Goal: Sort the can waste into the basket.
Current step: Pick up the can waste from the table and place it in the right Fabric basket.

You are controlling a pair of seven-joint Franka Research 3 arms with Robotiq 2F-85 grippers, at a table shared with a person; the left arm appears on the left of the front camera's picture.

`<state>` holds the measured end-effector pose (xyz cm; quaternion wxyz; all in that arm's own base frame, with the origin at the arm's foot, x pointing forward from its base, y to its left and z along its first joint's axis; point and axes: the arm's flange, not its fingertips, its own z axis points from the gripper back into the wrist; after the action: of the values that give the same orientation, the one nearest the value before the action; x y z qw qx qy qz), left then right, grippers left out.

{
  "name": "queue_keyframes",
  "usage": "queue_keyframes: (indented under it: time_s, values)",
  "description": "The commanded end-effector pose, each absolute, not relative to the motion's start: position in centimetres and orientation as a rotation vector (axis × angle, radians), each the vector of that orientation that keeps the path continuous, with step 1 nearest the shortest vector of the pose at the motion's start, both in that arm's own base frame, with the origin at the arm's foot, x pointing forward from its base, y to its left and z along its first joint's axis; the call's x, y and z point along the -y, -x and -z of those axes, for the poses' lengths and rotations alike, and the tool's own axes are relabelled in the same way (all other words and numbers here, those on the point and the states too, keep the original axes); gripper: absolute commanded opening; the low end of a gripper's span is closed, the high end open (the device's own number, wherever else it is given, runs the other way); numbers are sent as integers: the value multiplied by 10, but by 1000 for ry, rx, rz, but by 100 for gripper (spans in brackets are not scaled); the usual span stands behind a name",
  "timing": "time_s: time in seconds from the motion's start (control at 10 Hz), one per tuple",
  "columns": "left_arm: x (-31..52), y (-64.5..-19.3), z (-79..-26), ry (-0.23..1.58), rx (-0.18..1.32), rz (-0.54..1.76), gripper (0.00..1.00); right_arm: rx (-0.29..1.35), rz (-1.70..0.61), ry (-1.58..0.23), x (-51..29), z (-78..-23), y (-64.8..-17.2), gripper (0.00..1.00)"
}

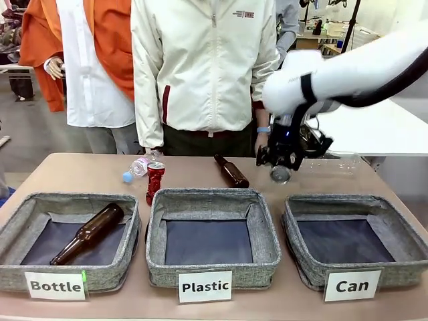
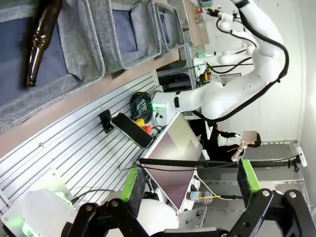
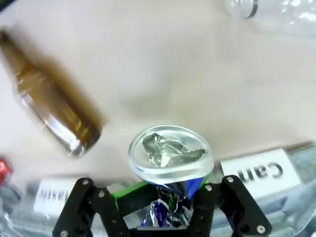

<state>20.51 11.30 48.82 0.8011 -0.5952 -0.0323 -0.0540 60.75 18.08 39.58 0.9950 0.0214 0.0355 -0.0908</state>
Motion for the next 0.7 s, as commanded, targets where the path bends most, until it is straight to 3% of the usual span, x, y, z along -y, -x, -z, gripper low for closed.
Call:
queue_keyframes:
  time_s: [0.0,0.3,0.6]
  values:
    - [-117,-202,-488,1283,72,124,98,-256,-116,-46,-160,-455,-571,0]
    - [-117,-202,-488,1283,72,124,98,-292,-672,16,-117,-486,-493,0]
    - [-117,-202,-488,1283,72,124,98,-251,-1141,-132,-40,-495,-434,0]
